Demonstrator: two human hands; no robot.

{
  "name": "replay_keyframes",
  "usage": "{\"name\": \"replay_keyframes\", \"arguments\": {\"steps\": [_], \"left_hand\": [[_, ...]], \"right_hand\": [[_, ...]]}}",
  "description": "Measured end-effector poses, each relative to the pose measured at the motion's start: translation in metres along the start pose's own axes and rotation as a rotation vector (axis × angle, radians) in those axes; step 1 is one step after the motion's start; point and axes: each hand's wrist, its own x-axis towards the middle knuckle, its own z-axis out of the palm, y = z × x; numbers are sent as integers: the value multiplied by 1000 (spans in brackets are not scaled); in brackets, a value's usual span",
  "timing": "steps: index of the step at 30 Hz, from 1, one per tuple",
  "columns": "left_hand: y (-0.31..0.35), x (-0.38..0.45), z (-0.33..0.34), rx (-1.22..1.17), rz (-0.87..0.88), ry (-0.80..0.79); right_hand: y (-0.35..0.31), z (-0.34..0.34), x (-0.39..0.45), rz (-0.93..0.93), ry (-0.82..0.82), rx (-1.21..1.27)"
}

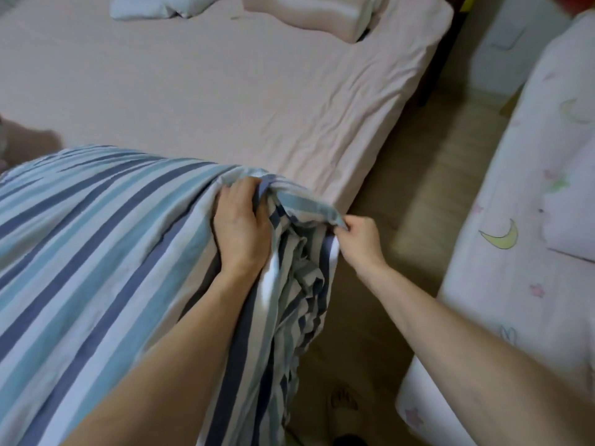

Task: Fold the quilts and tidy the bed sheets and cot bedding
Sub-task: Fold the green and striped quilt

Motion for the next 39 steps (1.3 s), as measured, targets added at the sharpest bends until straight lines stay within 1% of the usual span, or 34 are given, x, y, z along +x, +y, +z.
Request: {"name": "replay_keyframes", "arguments": {"steps": [1, 2, 4, 5, 6, 7, 8, 9, 10, 11, 12, 13, 14, 15, 16, 17, 18, 19, 20, 21, 22, 23, 24, 25, 26, 28, 29, 30, 31, 33, 34, 36, 37, 39], "left_hand": [[-1, -4, 0, 73, 111, -85], [1, -7, 2, 140, 200, -217], [12, -12, -1, 208, 222, -497], [17, -10, -7, 223, 189, -589], [21, -7, -16, 209, 151, -617], [22, -2, -24, 178, 116, -601], [19, 5, -40, 188, 91, -516], [13, 9, -54, 259, 76, -373], [6, 12, -71, 372, 42, -226], [-3, 12, -88, 497, -39, -119], [-18, 6, -114, 591, -195, -112], [-26, -2, -118, 628, -326, -228], [-36, -13, -129, 638, -432, -424], [-45, -26, -138, 640, -469, -615], [-51, -34, -144, 618, -451, -758], [-58, -38, -154, 583, -425, -801], [-63, -38, -173, 534, -447, -746], [-65, -35, -184, 501, -459, -650], [-69, -31, -195, 510, -461, -542], [-77, -28, -214, 546, -472, -447], [-80, -28, -223, 579, -474, -389], [-89, -31, -238, 610, -512, -337], [-102, -40, -253, 632, -576, -285], [-122, -53, -274, 635, -670, -262], [-133, -63, -282, 613, -742, -302], [-165, -83, -304, 531, -900, -467], [-181, -85, -313, 499, -954, -541], [-194, -82, -321, 480, -1002, -577], [-211, -75, -334, 459, -1047, -559], [-238, -59, -355, 517, -1065, -448], [-259, -53, -371, 558, -1048, -390], [-284, -41, -386, 547, -969, -381], [-298, -36, -393, 517, -938, -405], [-330, -19, -398, 442, -903, -427]], "right_hand": [[5, -4, -4, 35, -31, -74], [8, -5, -7, 80, -98, -201], [1, -13, -12, 154, -233, -450], [-10, -16, -10, 164, -211, -472], [-26, -21, -5, 142, -129, -434], [-44, -24, 0, 103, -16, -350], [-73, -26, -1, -11, 88, -261], [-95, -23, -5, -174, 135, -181], [-117, -17, -14, -336, 92, -134], [-129, -6, -25, -471, -43, -160], [-140, 12, -44, -557, -242, -280], [-125, 18, -57, -534, -426, -471], [-113, 22, -69, -438, -638, -731], [-104, 21, -76, -322, -814, -968], [-102, 16, -80, -206, -885, -1148], [-115, 15, -81, -194, -861, -1253], [-141, 23, -80, -267, -773, -1290], [-166, 27, -78, -347, -618, -1239], [-188, 36, -75, -445, -462, -1133], [-215, 57, -78, -562, -362, -967], [-226, 69, -83, -646, -332, -773], [-239, 86, -94, -742, -378, -618], [-245, 105, -107, -841, -473, -568], [-252, 131, -121, -924, -595, -624], [-247, 142, -129, -945, -729, -766], [-249, 171, -132, -893, -1004, -1109], [-261, 184, -128, -876, -1044, -1177], [-279, 196, -123, -900, -1001, -1164], [-305, 215, -119, -976, -919, -1113], [-355, 246, -110, -1084, -776, -1012], [-383, 276, -104, -1123, -765, -938], [-417, 315, -97, -1152, -842, -865], [-430, 340, -91, -1182, -888, -887], [-443, 389, -76, -1259, -921, -1037]]}}
